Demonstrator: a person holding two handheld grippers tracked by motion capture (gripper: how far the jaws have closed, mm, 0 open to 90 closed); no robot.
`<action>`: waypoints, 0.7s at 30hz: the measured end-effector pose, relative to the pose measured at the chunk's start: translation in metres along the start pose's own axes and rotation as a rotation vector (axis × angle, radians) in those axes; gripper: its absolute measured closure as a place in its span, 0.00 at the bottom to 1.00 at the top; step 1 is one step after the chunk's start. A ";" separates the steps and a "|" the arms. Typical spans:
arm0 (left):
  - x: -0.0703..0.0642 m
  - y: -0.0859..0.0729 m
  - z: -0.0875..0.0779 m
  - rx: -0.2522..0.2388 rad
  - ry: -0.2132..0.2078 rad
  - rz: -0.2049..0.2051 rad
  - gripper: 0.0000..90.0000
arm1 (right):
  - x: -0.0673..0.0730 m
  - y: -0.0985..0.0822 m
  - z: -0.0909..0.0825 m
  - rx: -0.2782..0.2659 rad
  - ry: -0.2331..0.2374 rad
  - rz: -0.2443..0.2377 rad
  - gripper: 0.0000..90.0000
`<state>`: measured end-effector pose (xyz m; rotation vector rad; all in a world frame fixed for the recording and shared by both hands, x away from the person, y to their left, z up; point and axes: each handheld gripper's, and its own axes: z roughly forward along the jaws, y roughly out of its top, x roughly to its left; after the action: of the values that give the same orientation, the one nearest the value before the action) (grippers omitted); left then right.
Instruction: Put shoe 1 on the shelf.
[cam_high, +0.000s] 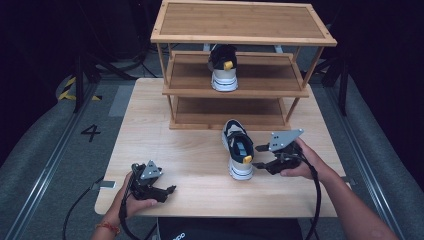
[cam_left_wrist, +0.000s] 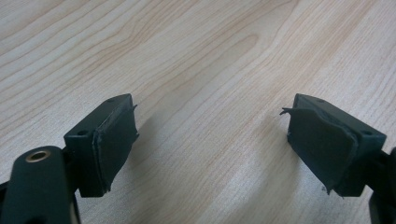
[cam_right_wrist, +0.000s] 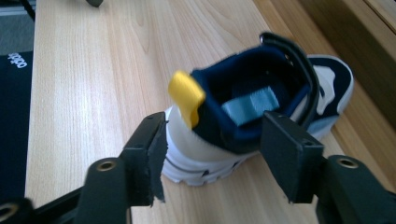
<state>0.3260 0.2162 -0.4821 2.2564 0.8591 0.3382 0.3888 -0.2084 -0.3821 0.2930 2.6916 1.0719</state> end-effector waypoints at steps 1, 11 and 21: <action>0.000 0.000 0.000 0.000 0.000 0.000 0.18 | -0.004 0.010 0.008 0.029 0.027 -0.017 0.45; 0.000 0.000 0.000 0.000 0.001 0.000 0.18 | -0.004 0.022 0.053 0.204 0.131 -0.074 0.50; -0.001 0.000 0.001 -0.003 -0.010 -0.016 0.18 | -0.003 0.031 0.059 0.278 0.191 -0.076 0.68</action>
<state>0.3257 0.2155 -0.4828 2.2455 0.8703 0.3211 0.4117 -0.1491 -0.4016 0.1392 2.9977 0.7373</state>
